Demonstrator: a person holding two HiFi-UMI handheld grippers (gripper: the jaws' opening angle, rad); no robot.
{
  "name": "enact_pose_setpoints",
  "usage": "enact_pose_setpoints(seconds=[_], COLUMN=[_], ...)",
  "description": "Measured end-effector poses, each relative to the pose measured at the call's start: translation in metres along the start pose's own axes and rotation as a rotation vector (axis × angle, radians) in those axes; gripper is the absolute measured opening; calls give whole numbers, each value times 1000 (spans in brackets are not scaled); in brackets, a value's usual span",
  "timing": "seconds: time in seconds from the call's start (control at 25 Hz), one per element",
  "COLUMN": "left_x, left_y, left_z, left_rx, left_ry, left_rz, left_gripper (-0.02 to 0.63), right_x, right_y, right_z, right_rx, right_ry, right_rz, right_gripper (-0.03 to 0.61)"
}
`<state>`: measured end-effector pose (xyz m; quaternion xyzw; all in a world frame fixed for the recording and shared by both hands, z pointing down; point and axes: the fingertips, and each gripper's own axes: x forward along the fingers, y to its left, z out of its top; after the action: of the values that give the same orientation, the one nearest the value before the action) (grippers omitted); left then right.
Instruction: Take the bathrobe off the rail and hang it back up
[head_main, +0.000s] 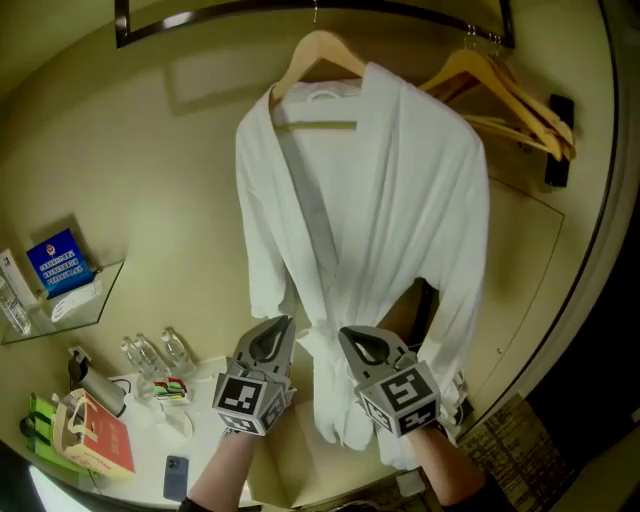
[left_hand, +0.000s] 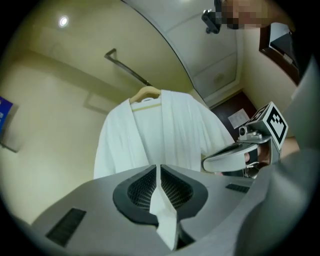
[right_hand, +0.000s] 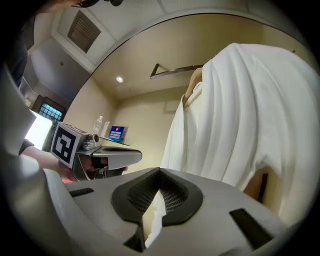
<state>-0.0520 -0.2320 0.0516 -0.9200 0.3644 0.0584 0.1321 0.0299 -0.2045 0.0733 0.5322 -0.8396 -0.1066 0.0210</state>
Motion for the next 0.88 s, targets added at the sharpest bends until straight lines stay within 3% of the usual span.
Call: enact_pose_setpoints(seconds=[0.2,0.36,0.44,0.88], left_x=[42,78,93,162], left_y=[6,17,24,67], left_z=[52,85,107,234], left_rx=[58,188,226,374], left_ry=[-52,-102,-130,-238], left_rz=[-27,-60,-57,-3], left_gripper=[43,61,61,193], right_x=[17,26,31,55], right_y=[-28,-46,-55,-90], right_z=[56,104,128,235], right_rx=[-59,-96,-117,-165], right_ry=[-46,-68,-87,-160], right_rz=[-59,-110,-130,-196], right_gripper=[25,25,25,25])
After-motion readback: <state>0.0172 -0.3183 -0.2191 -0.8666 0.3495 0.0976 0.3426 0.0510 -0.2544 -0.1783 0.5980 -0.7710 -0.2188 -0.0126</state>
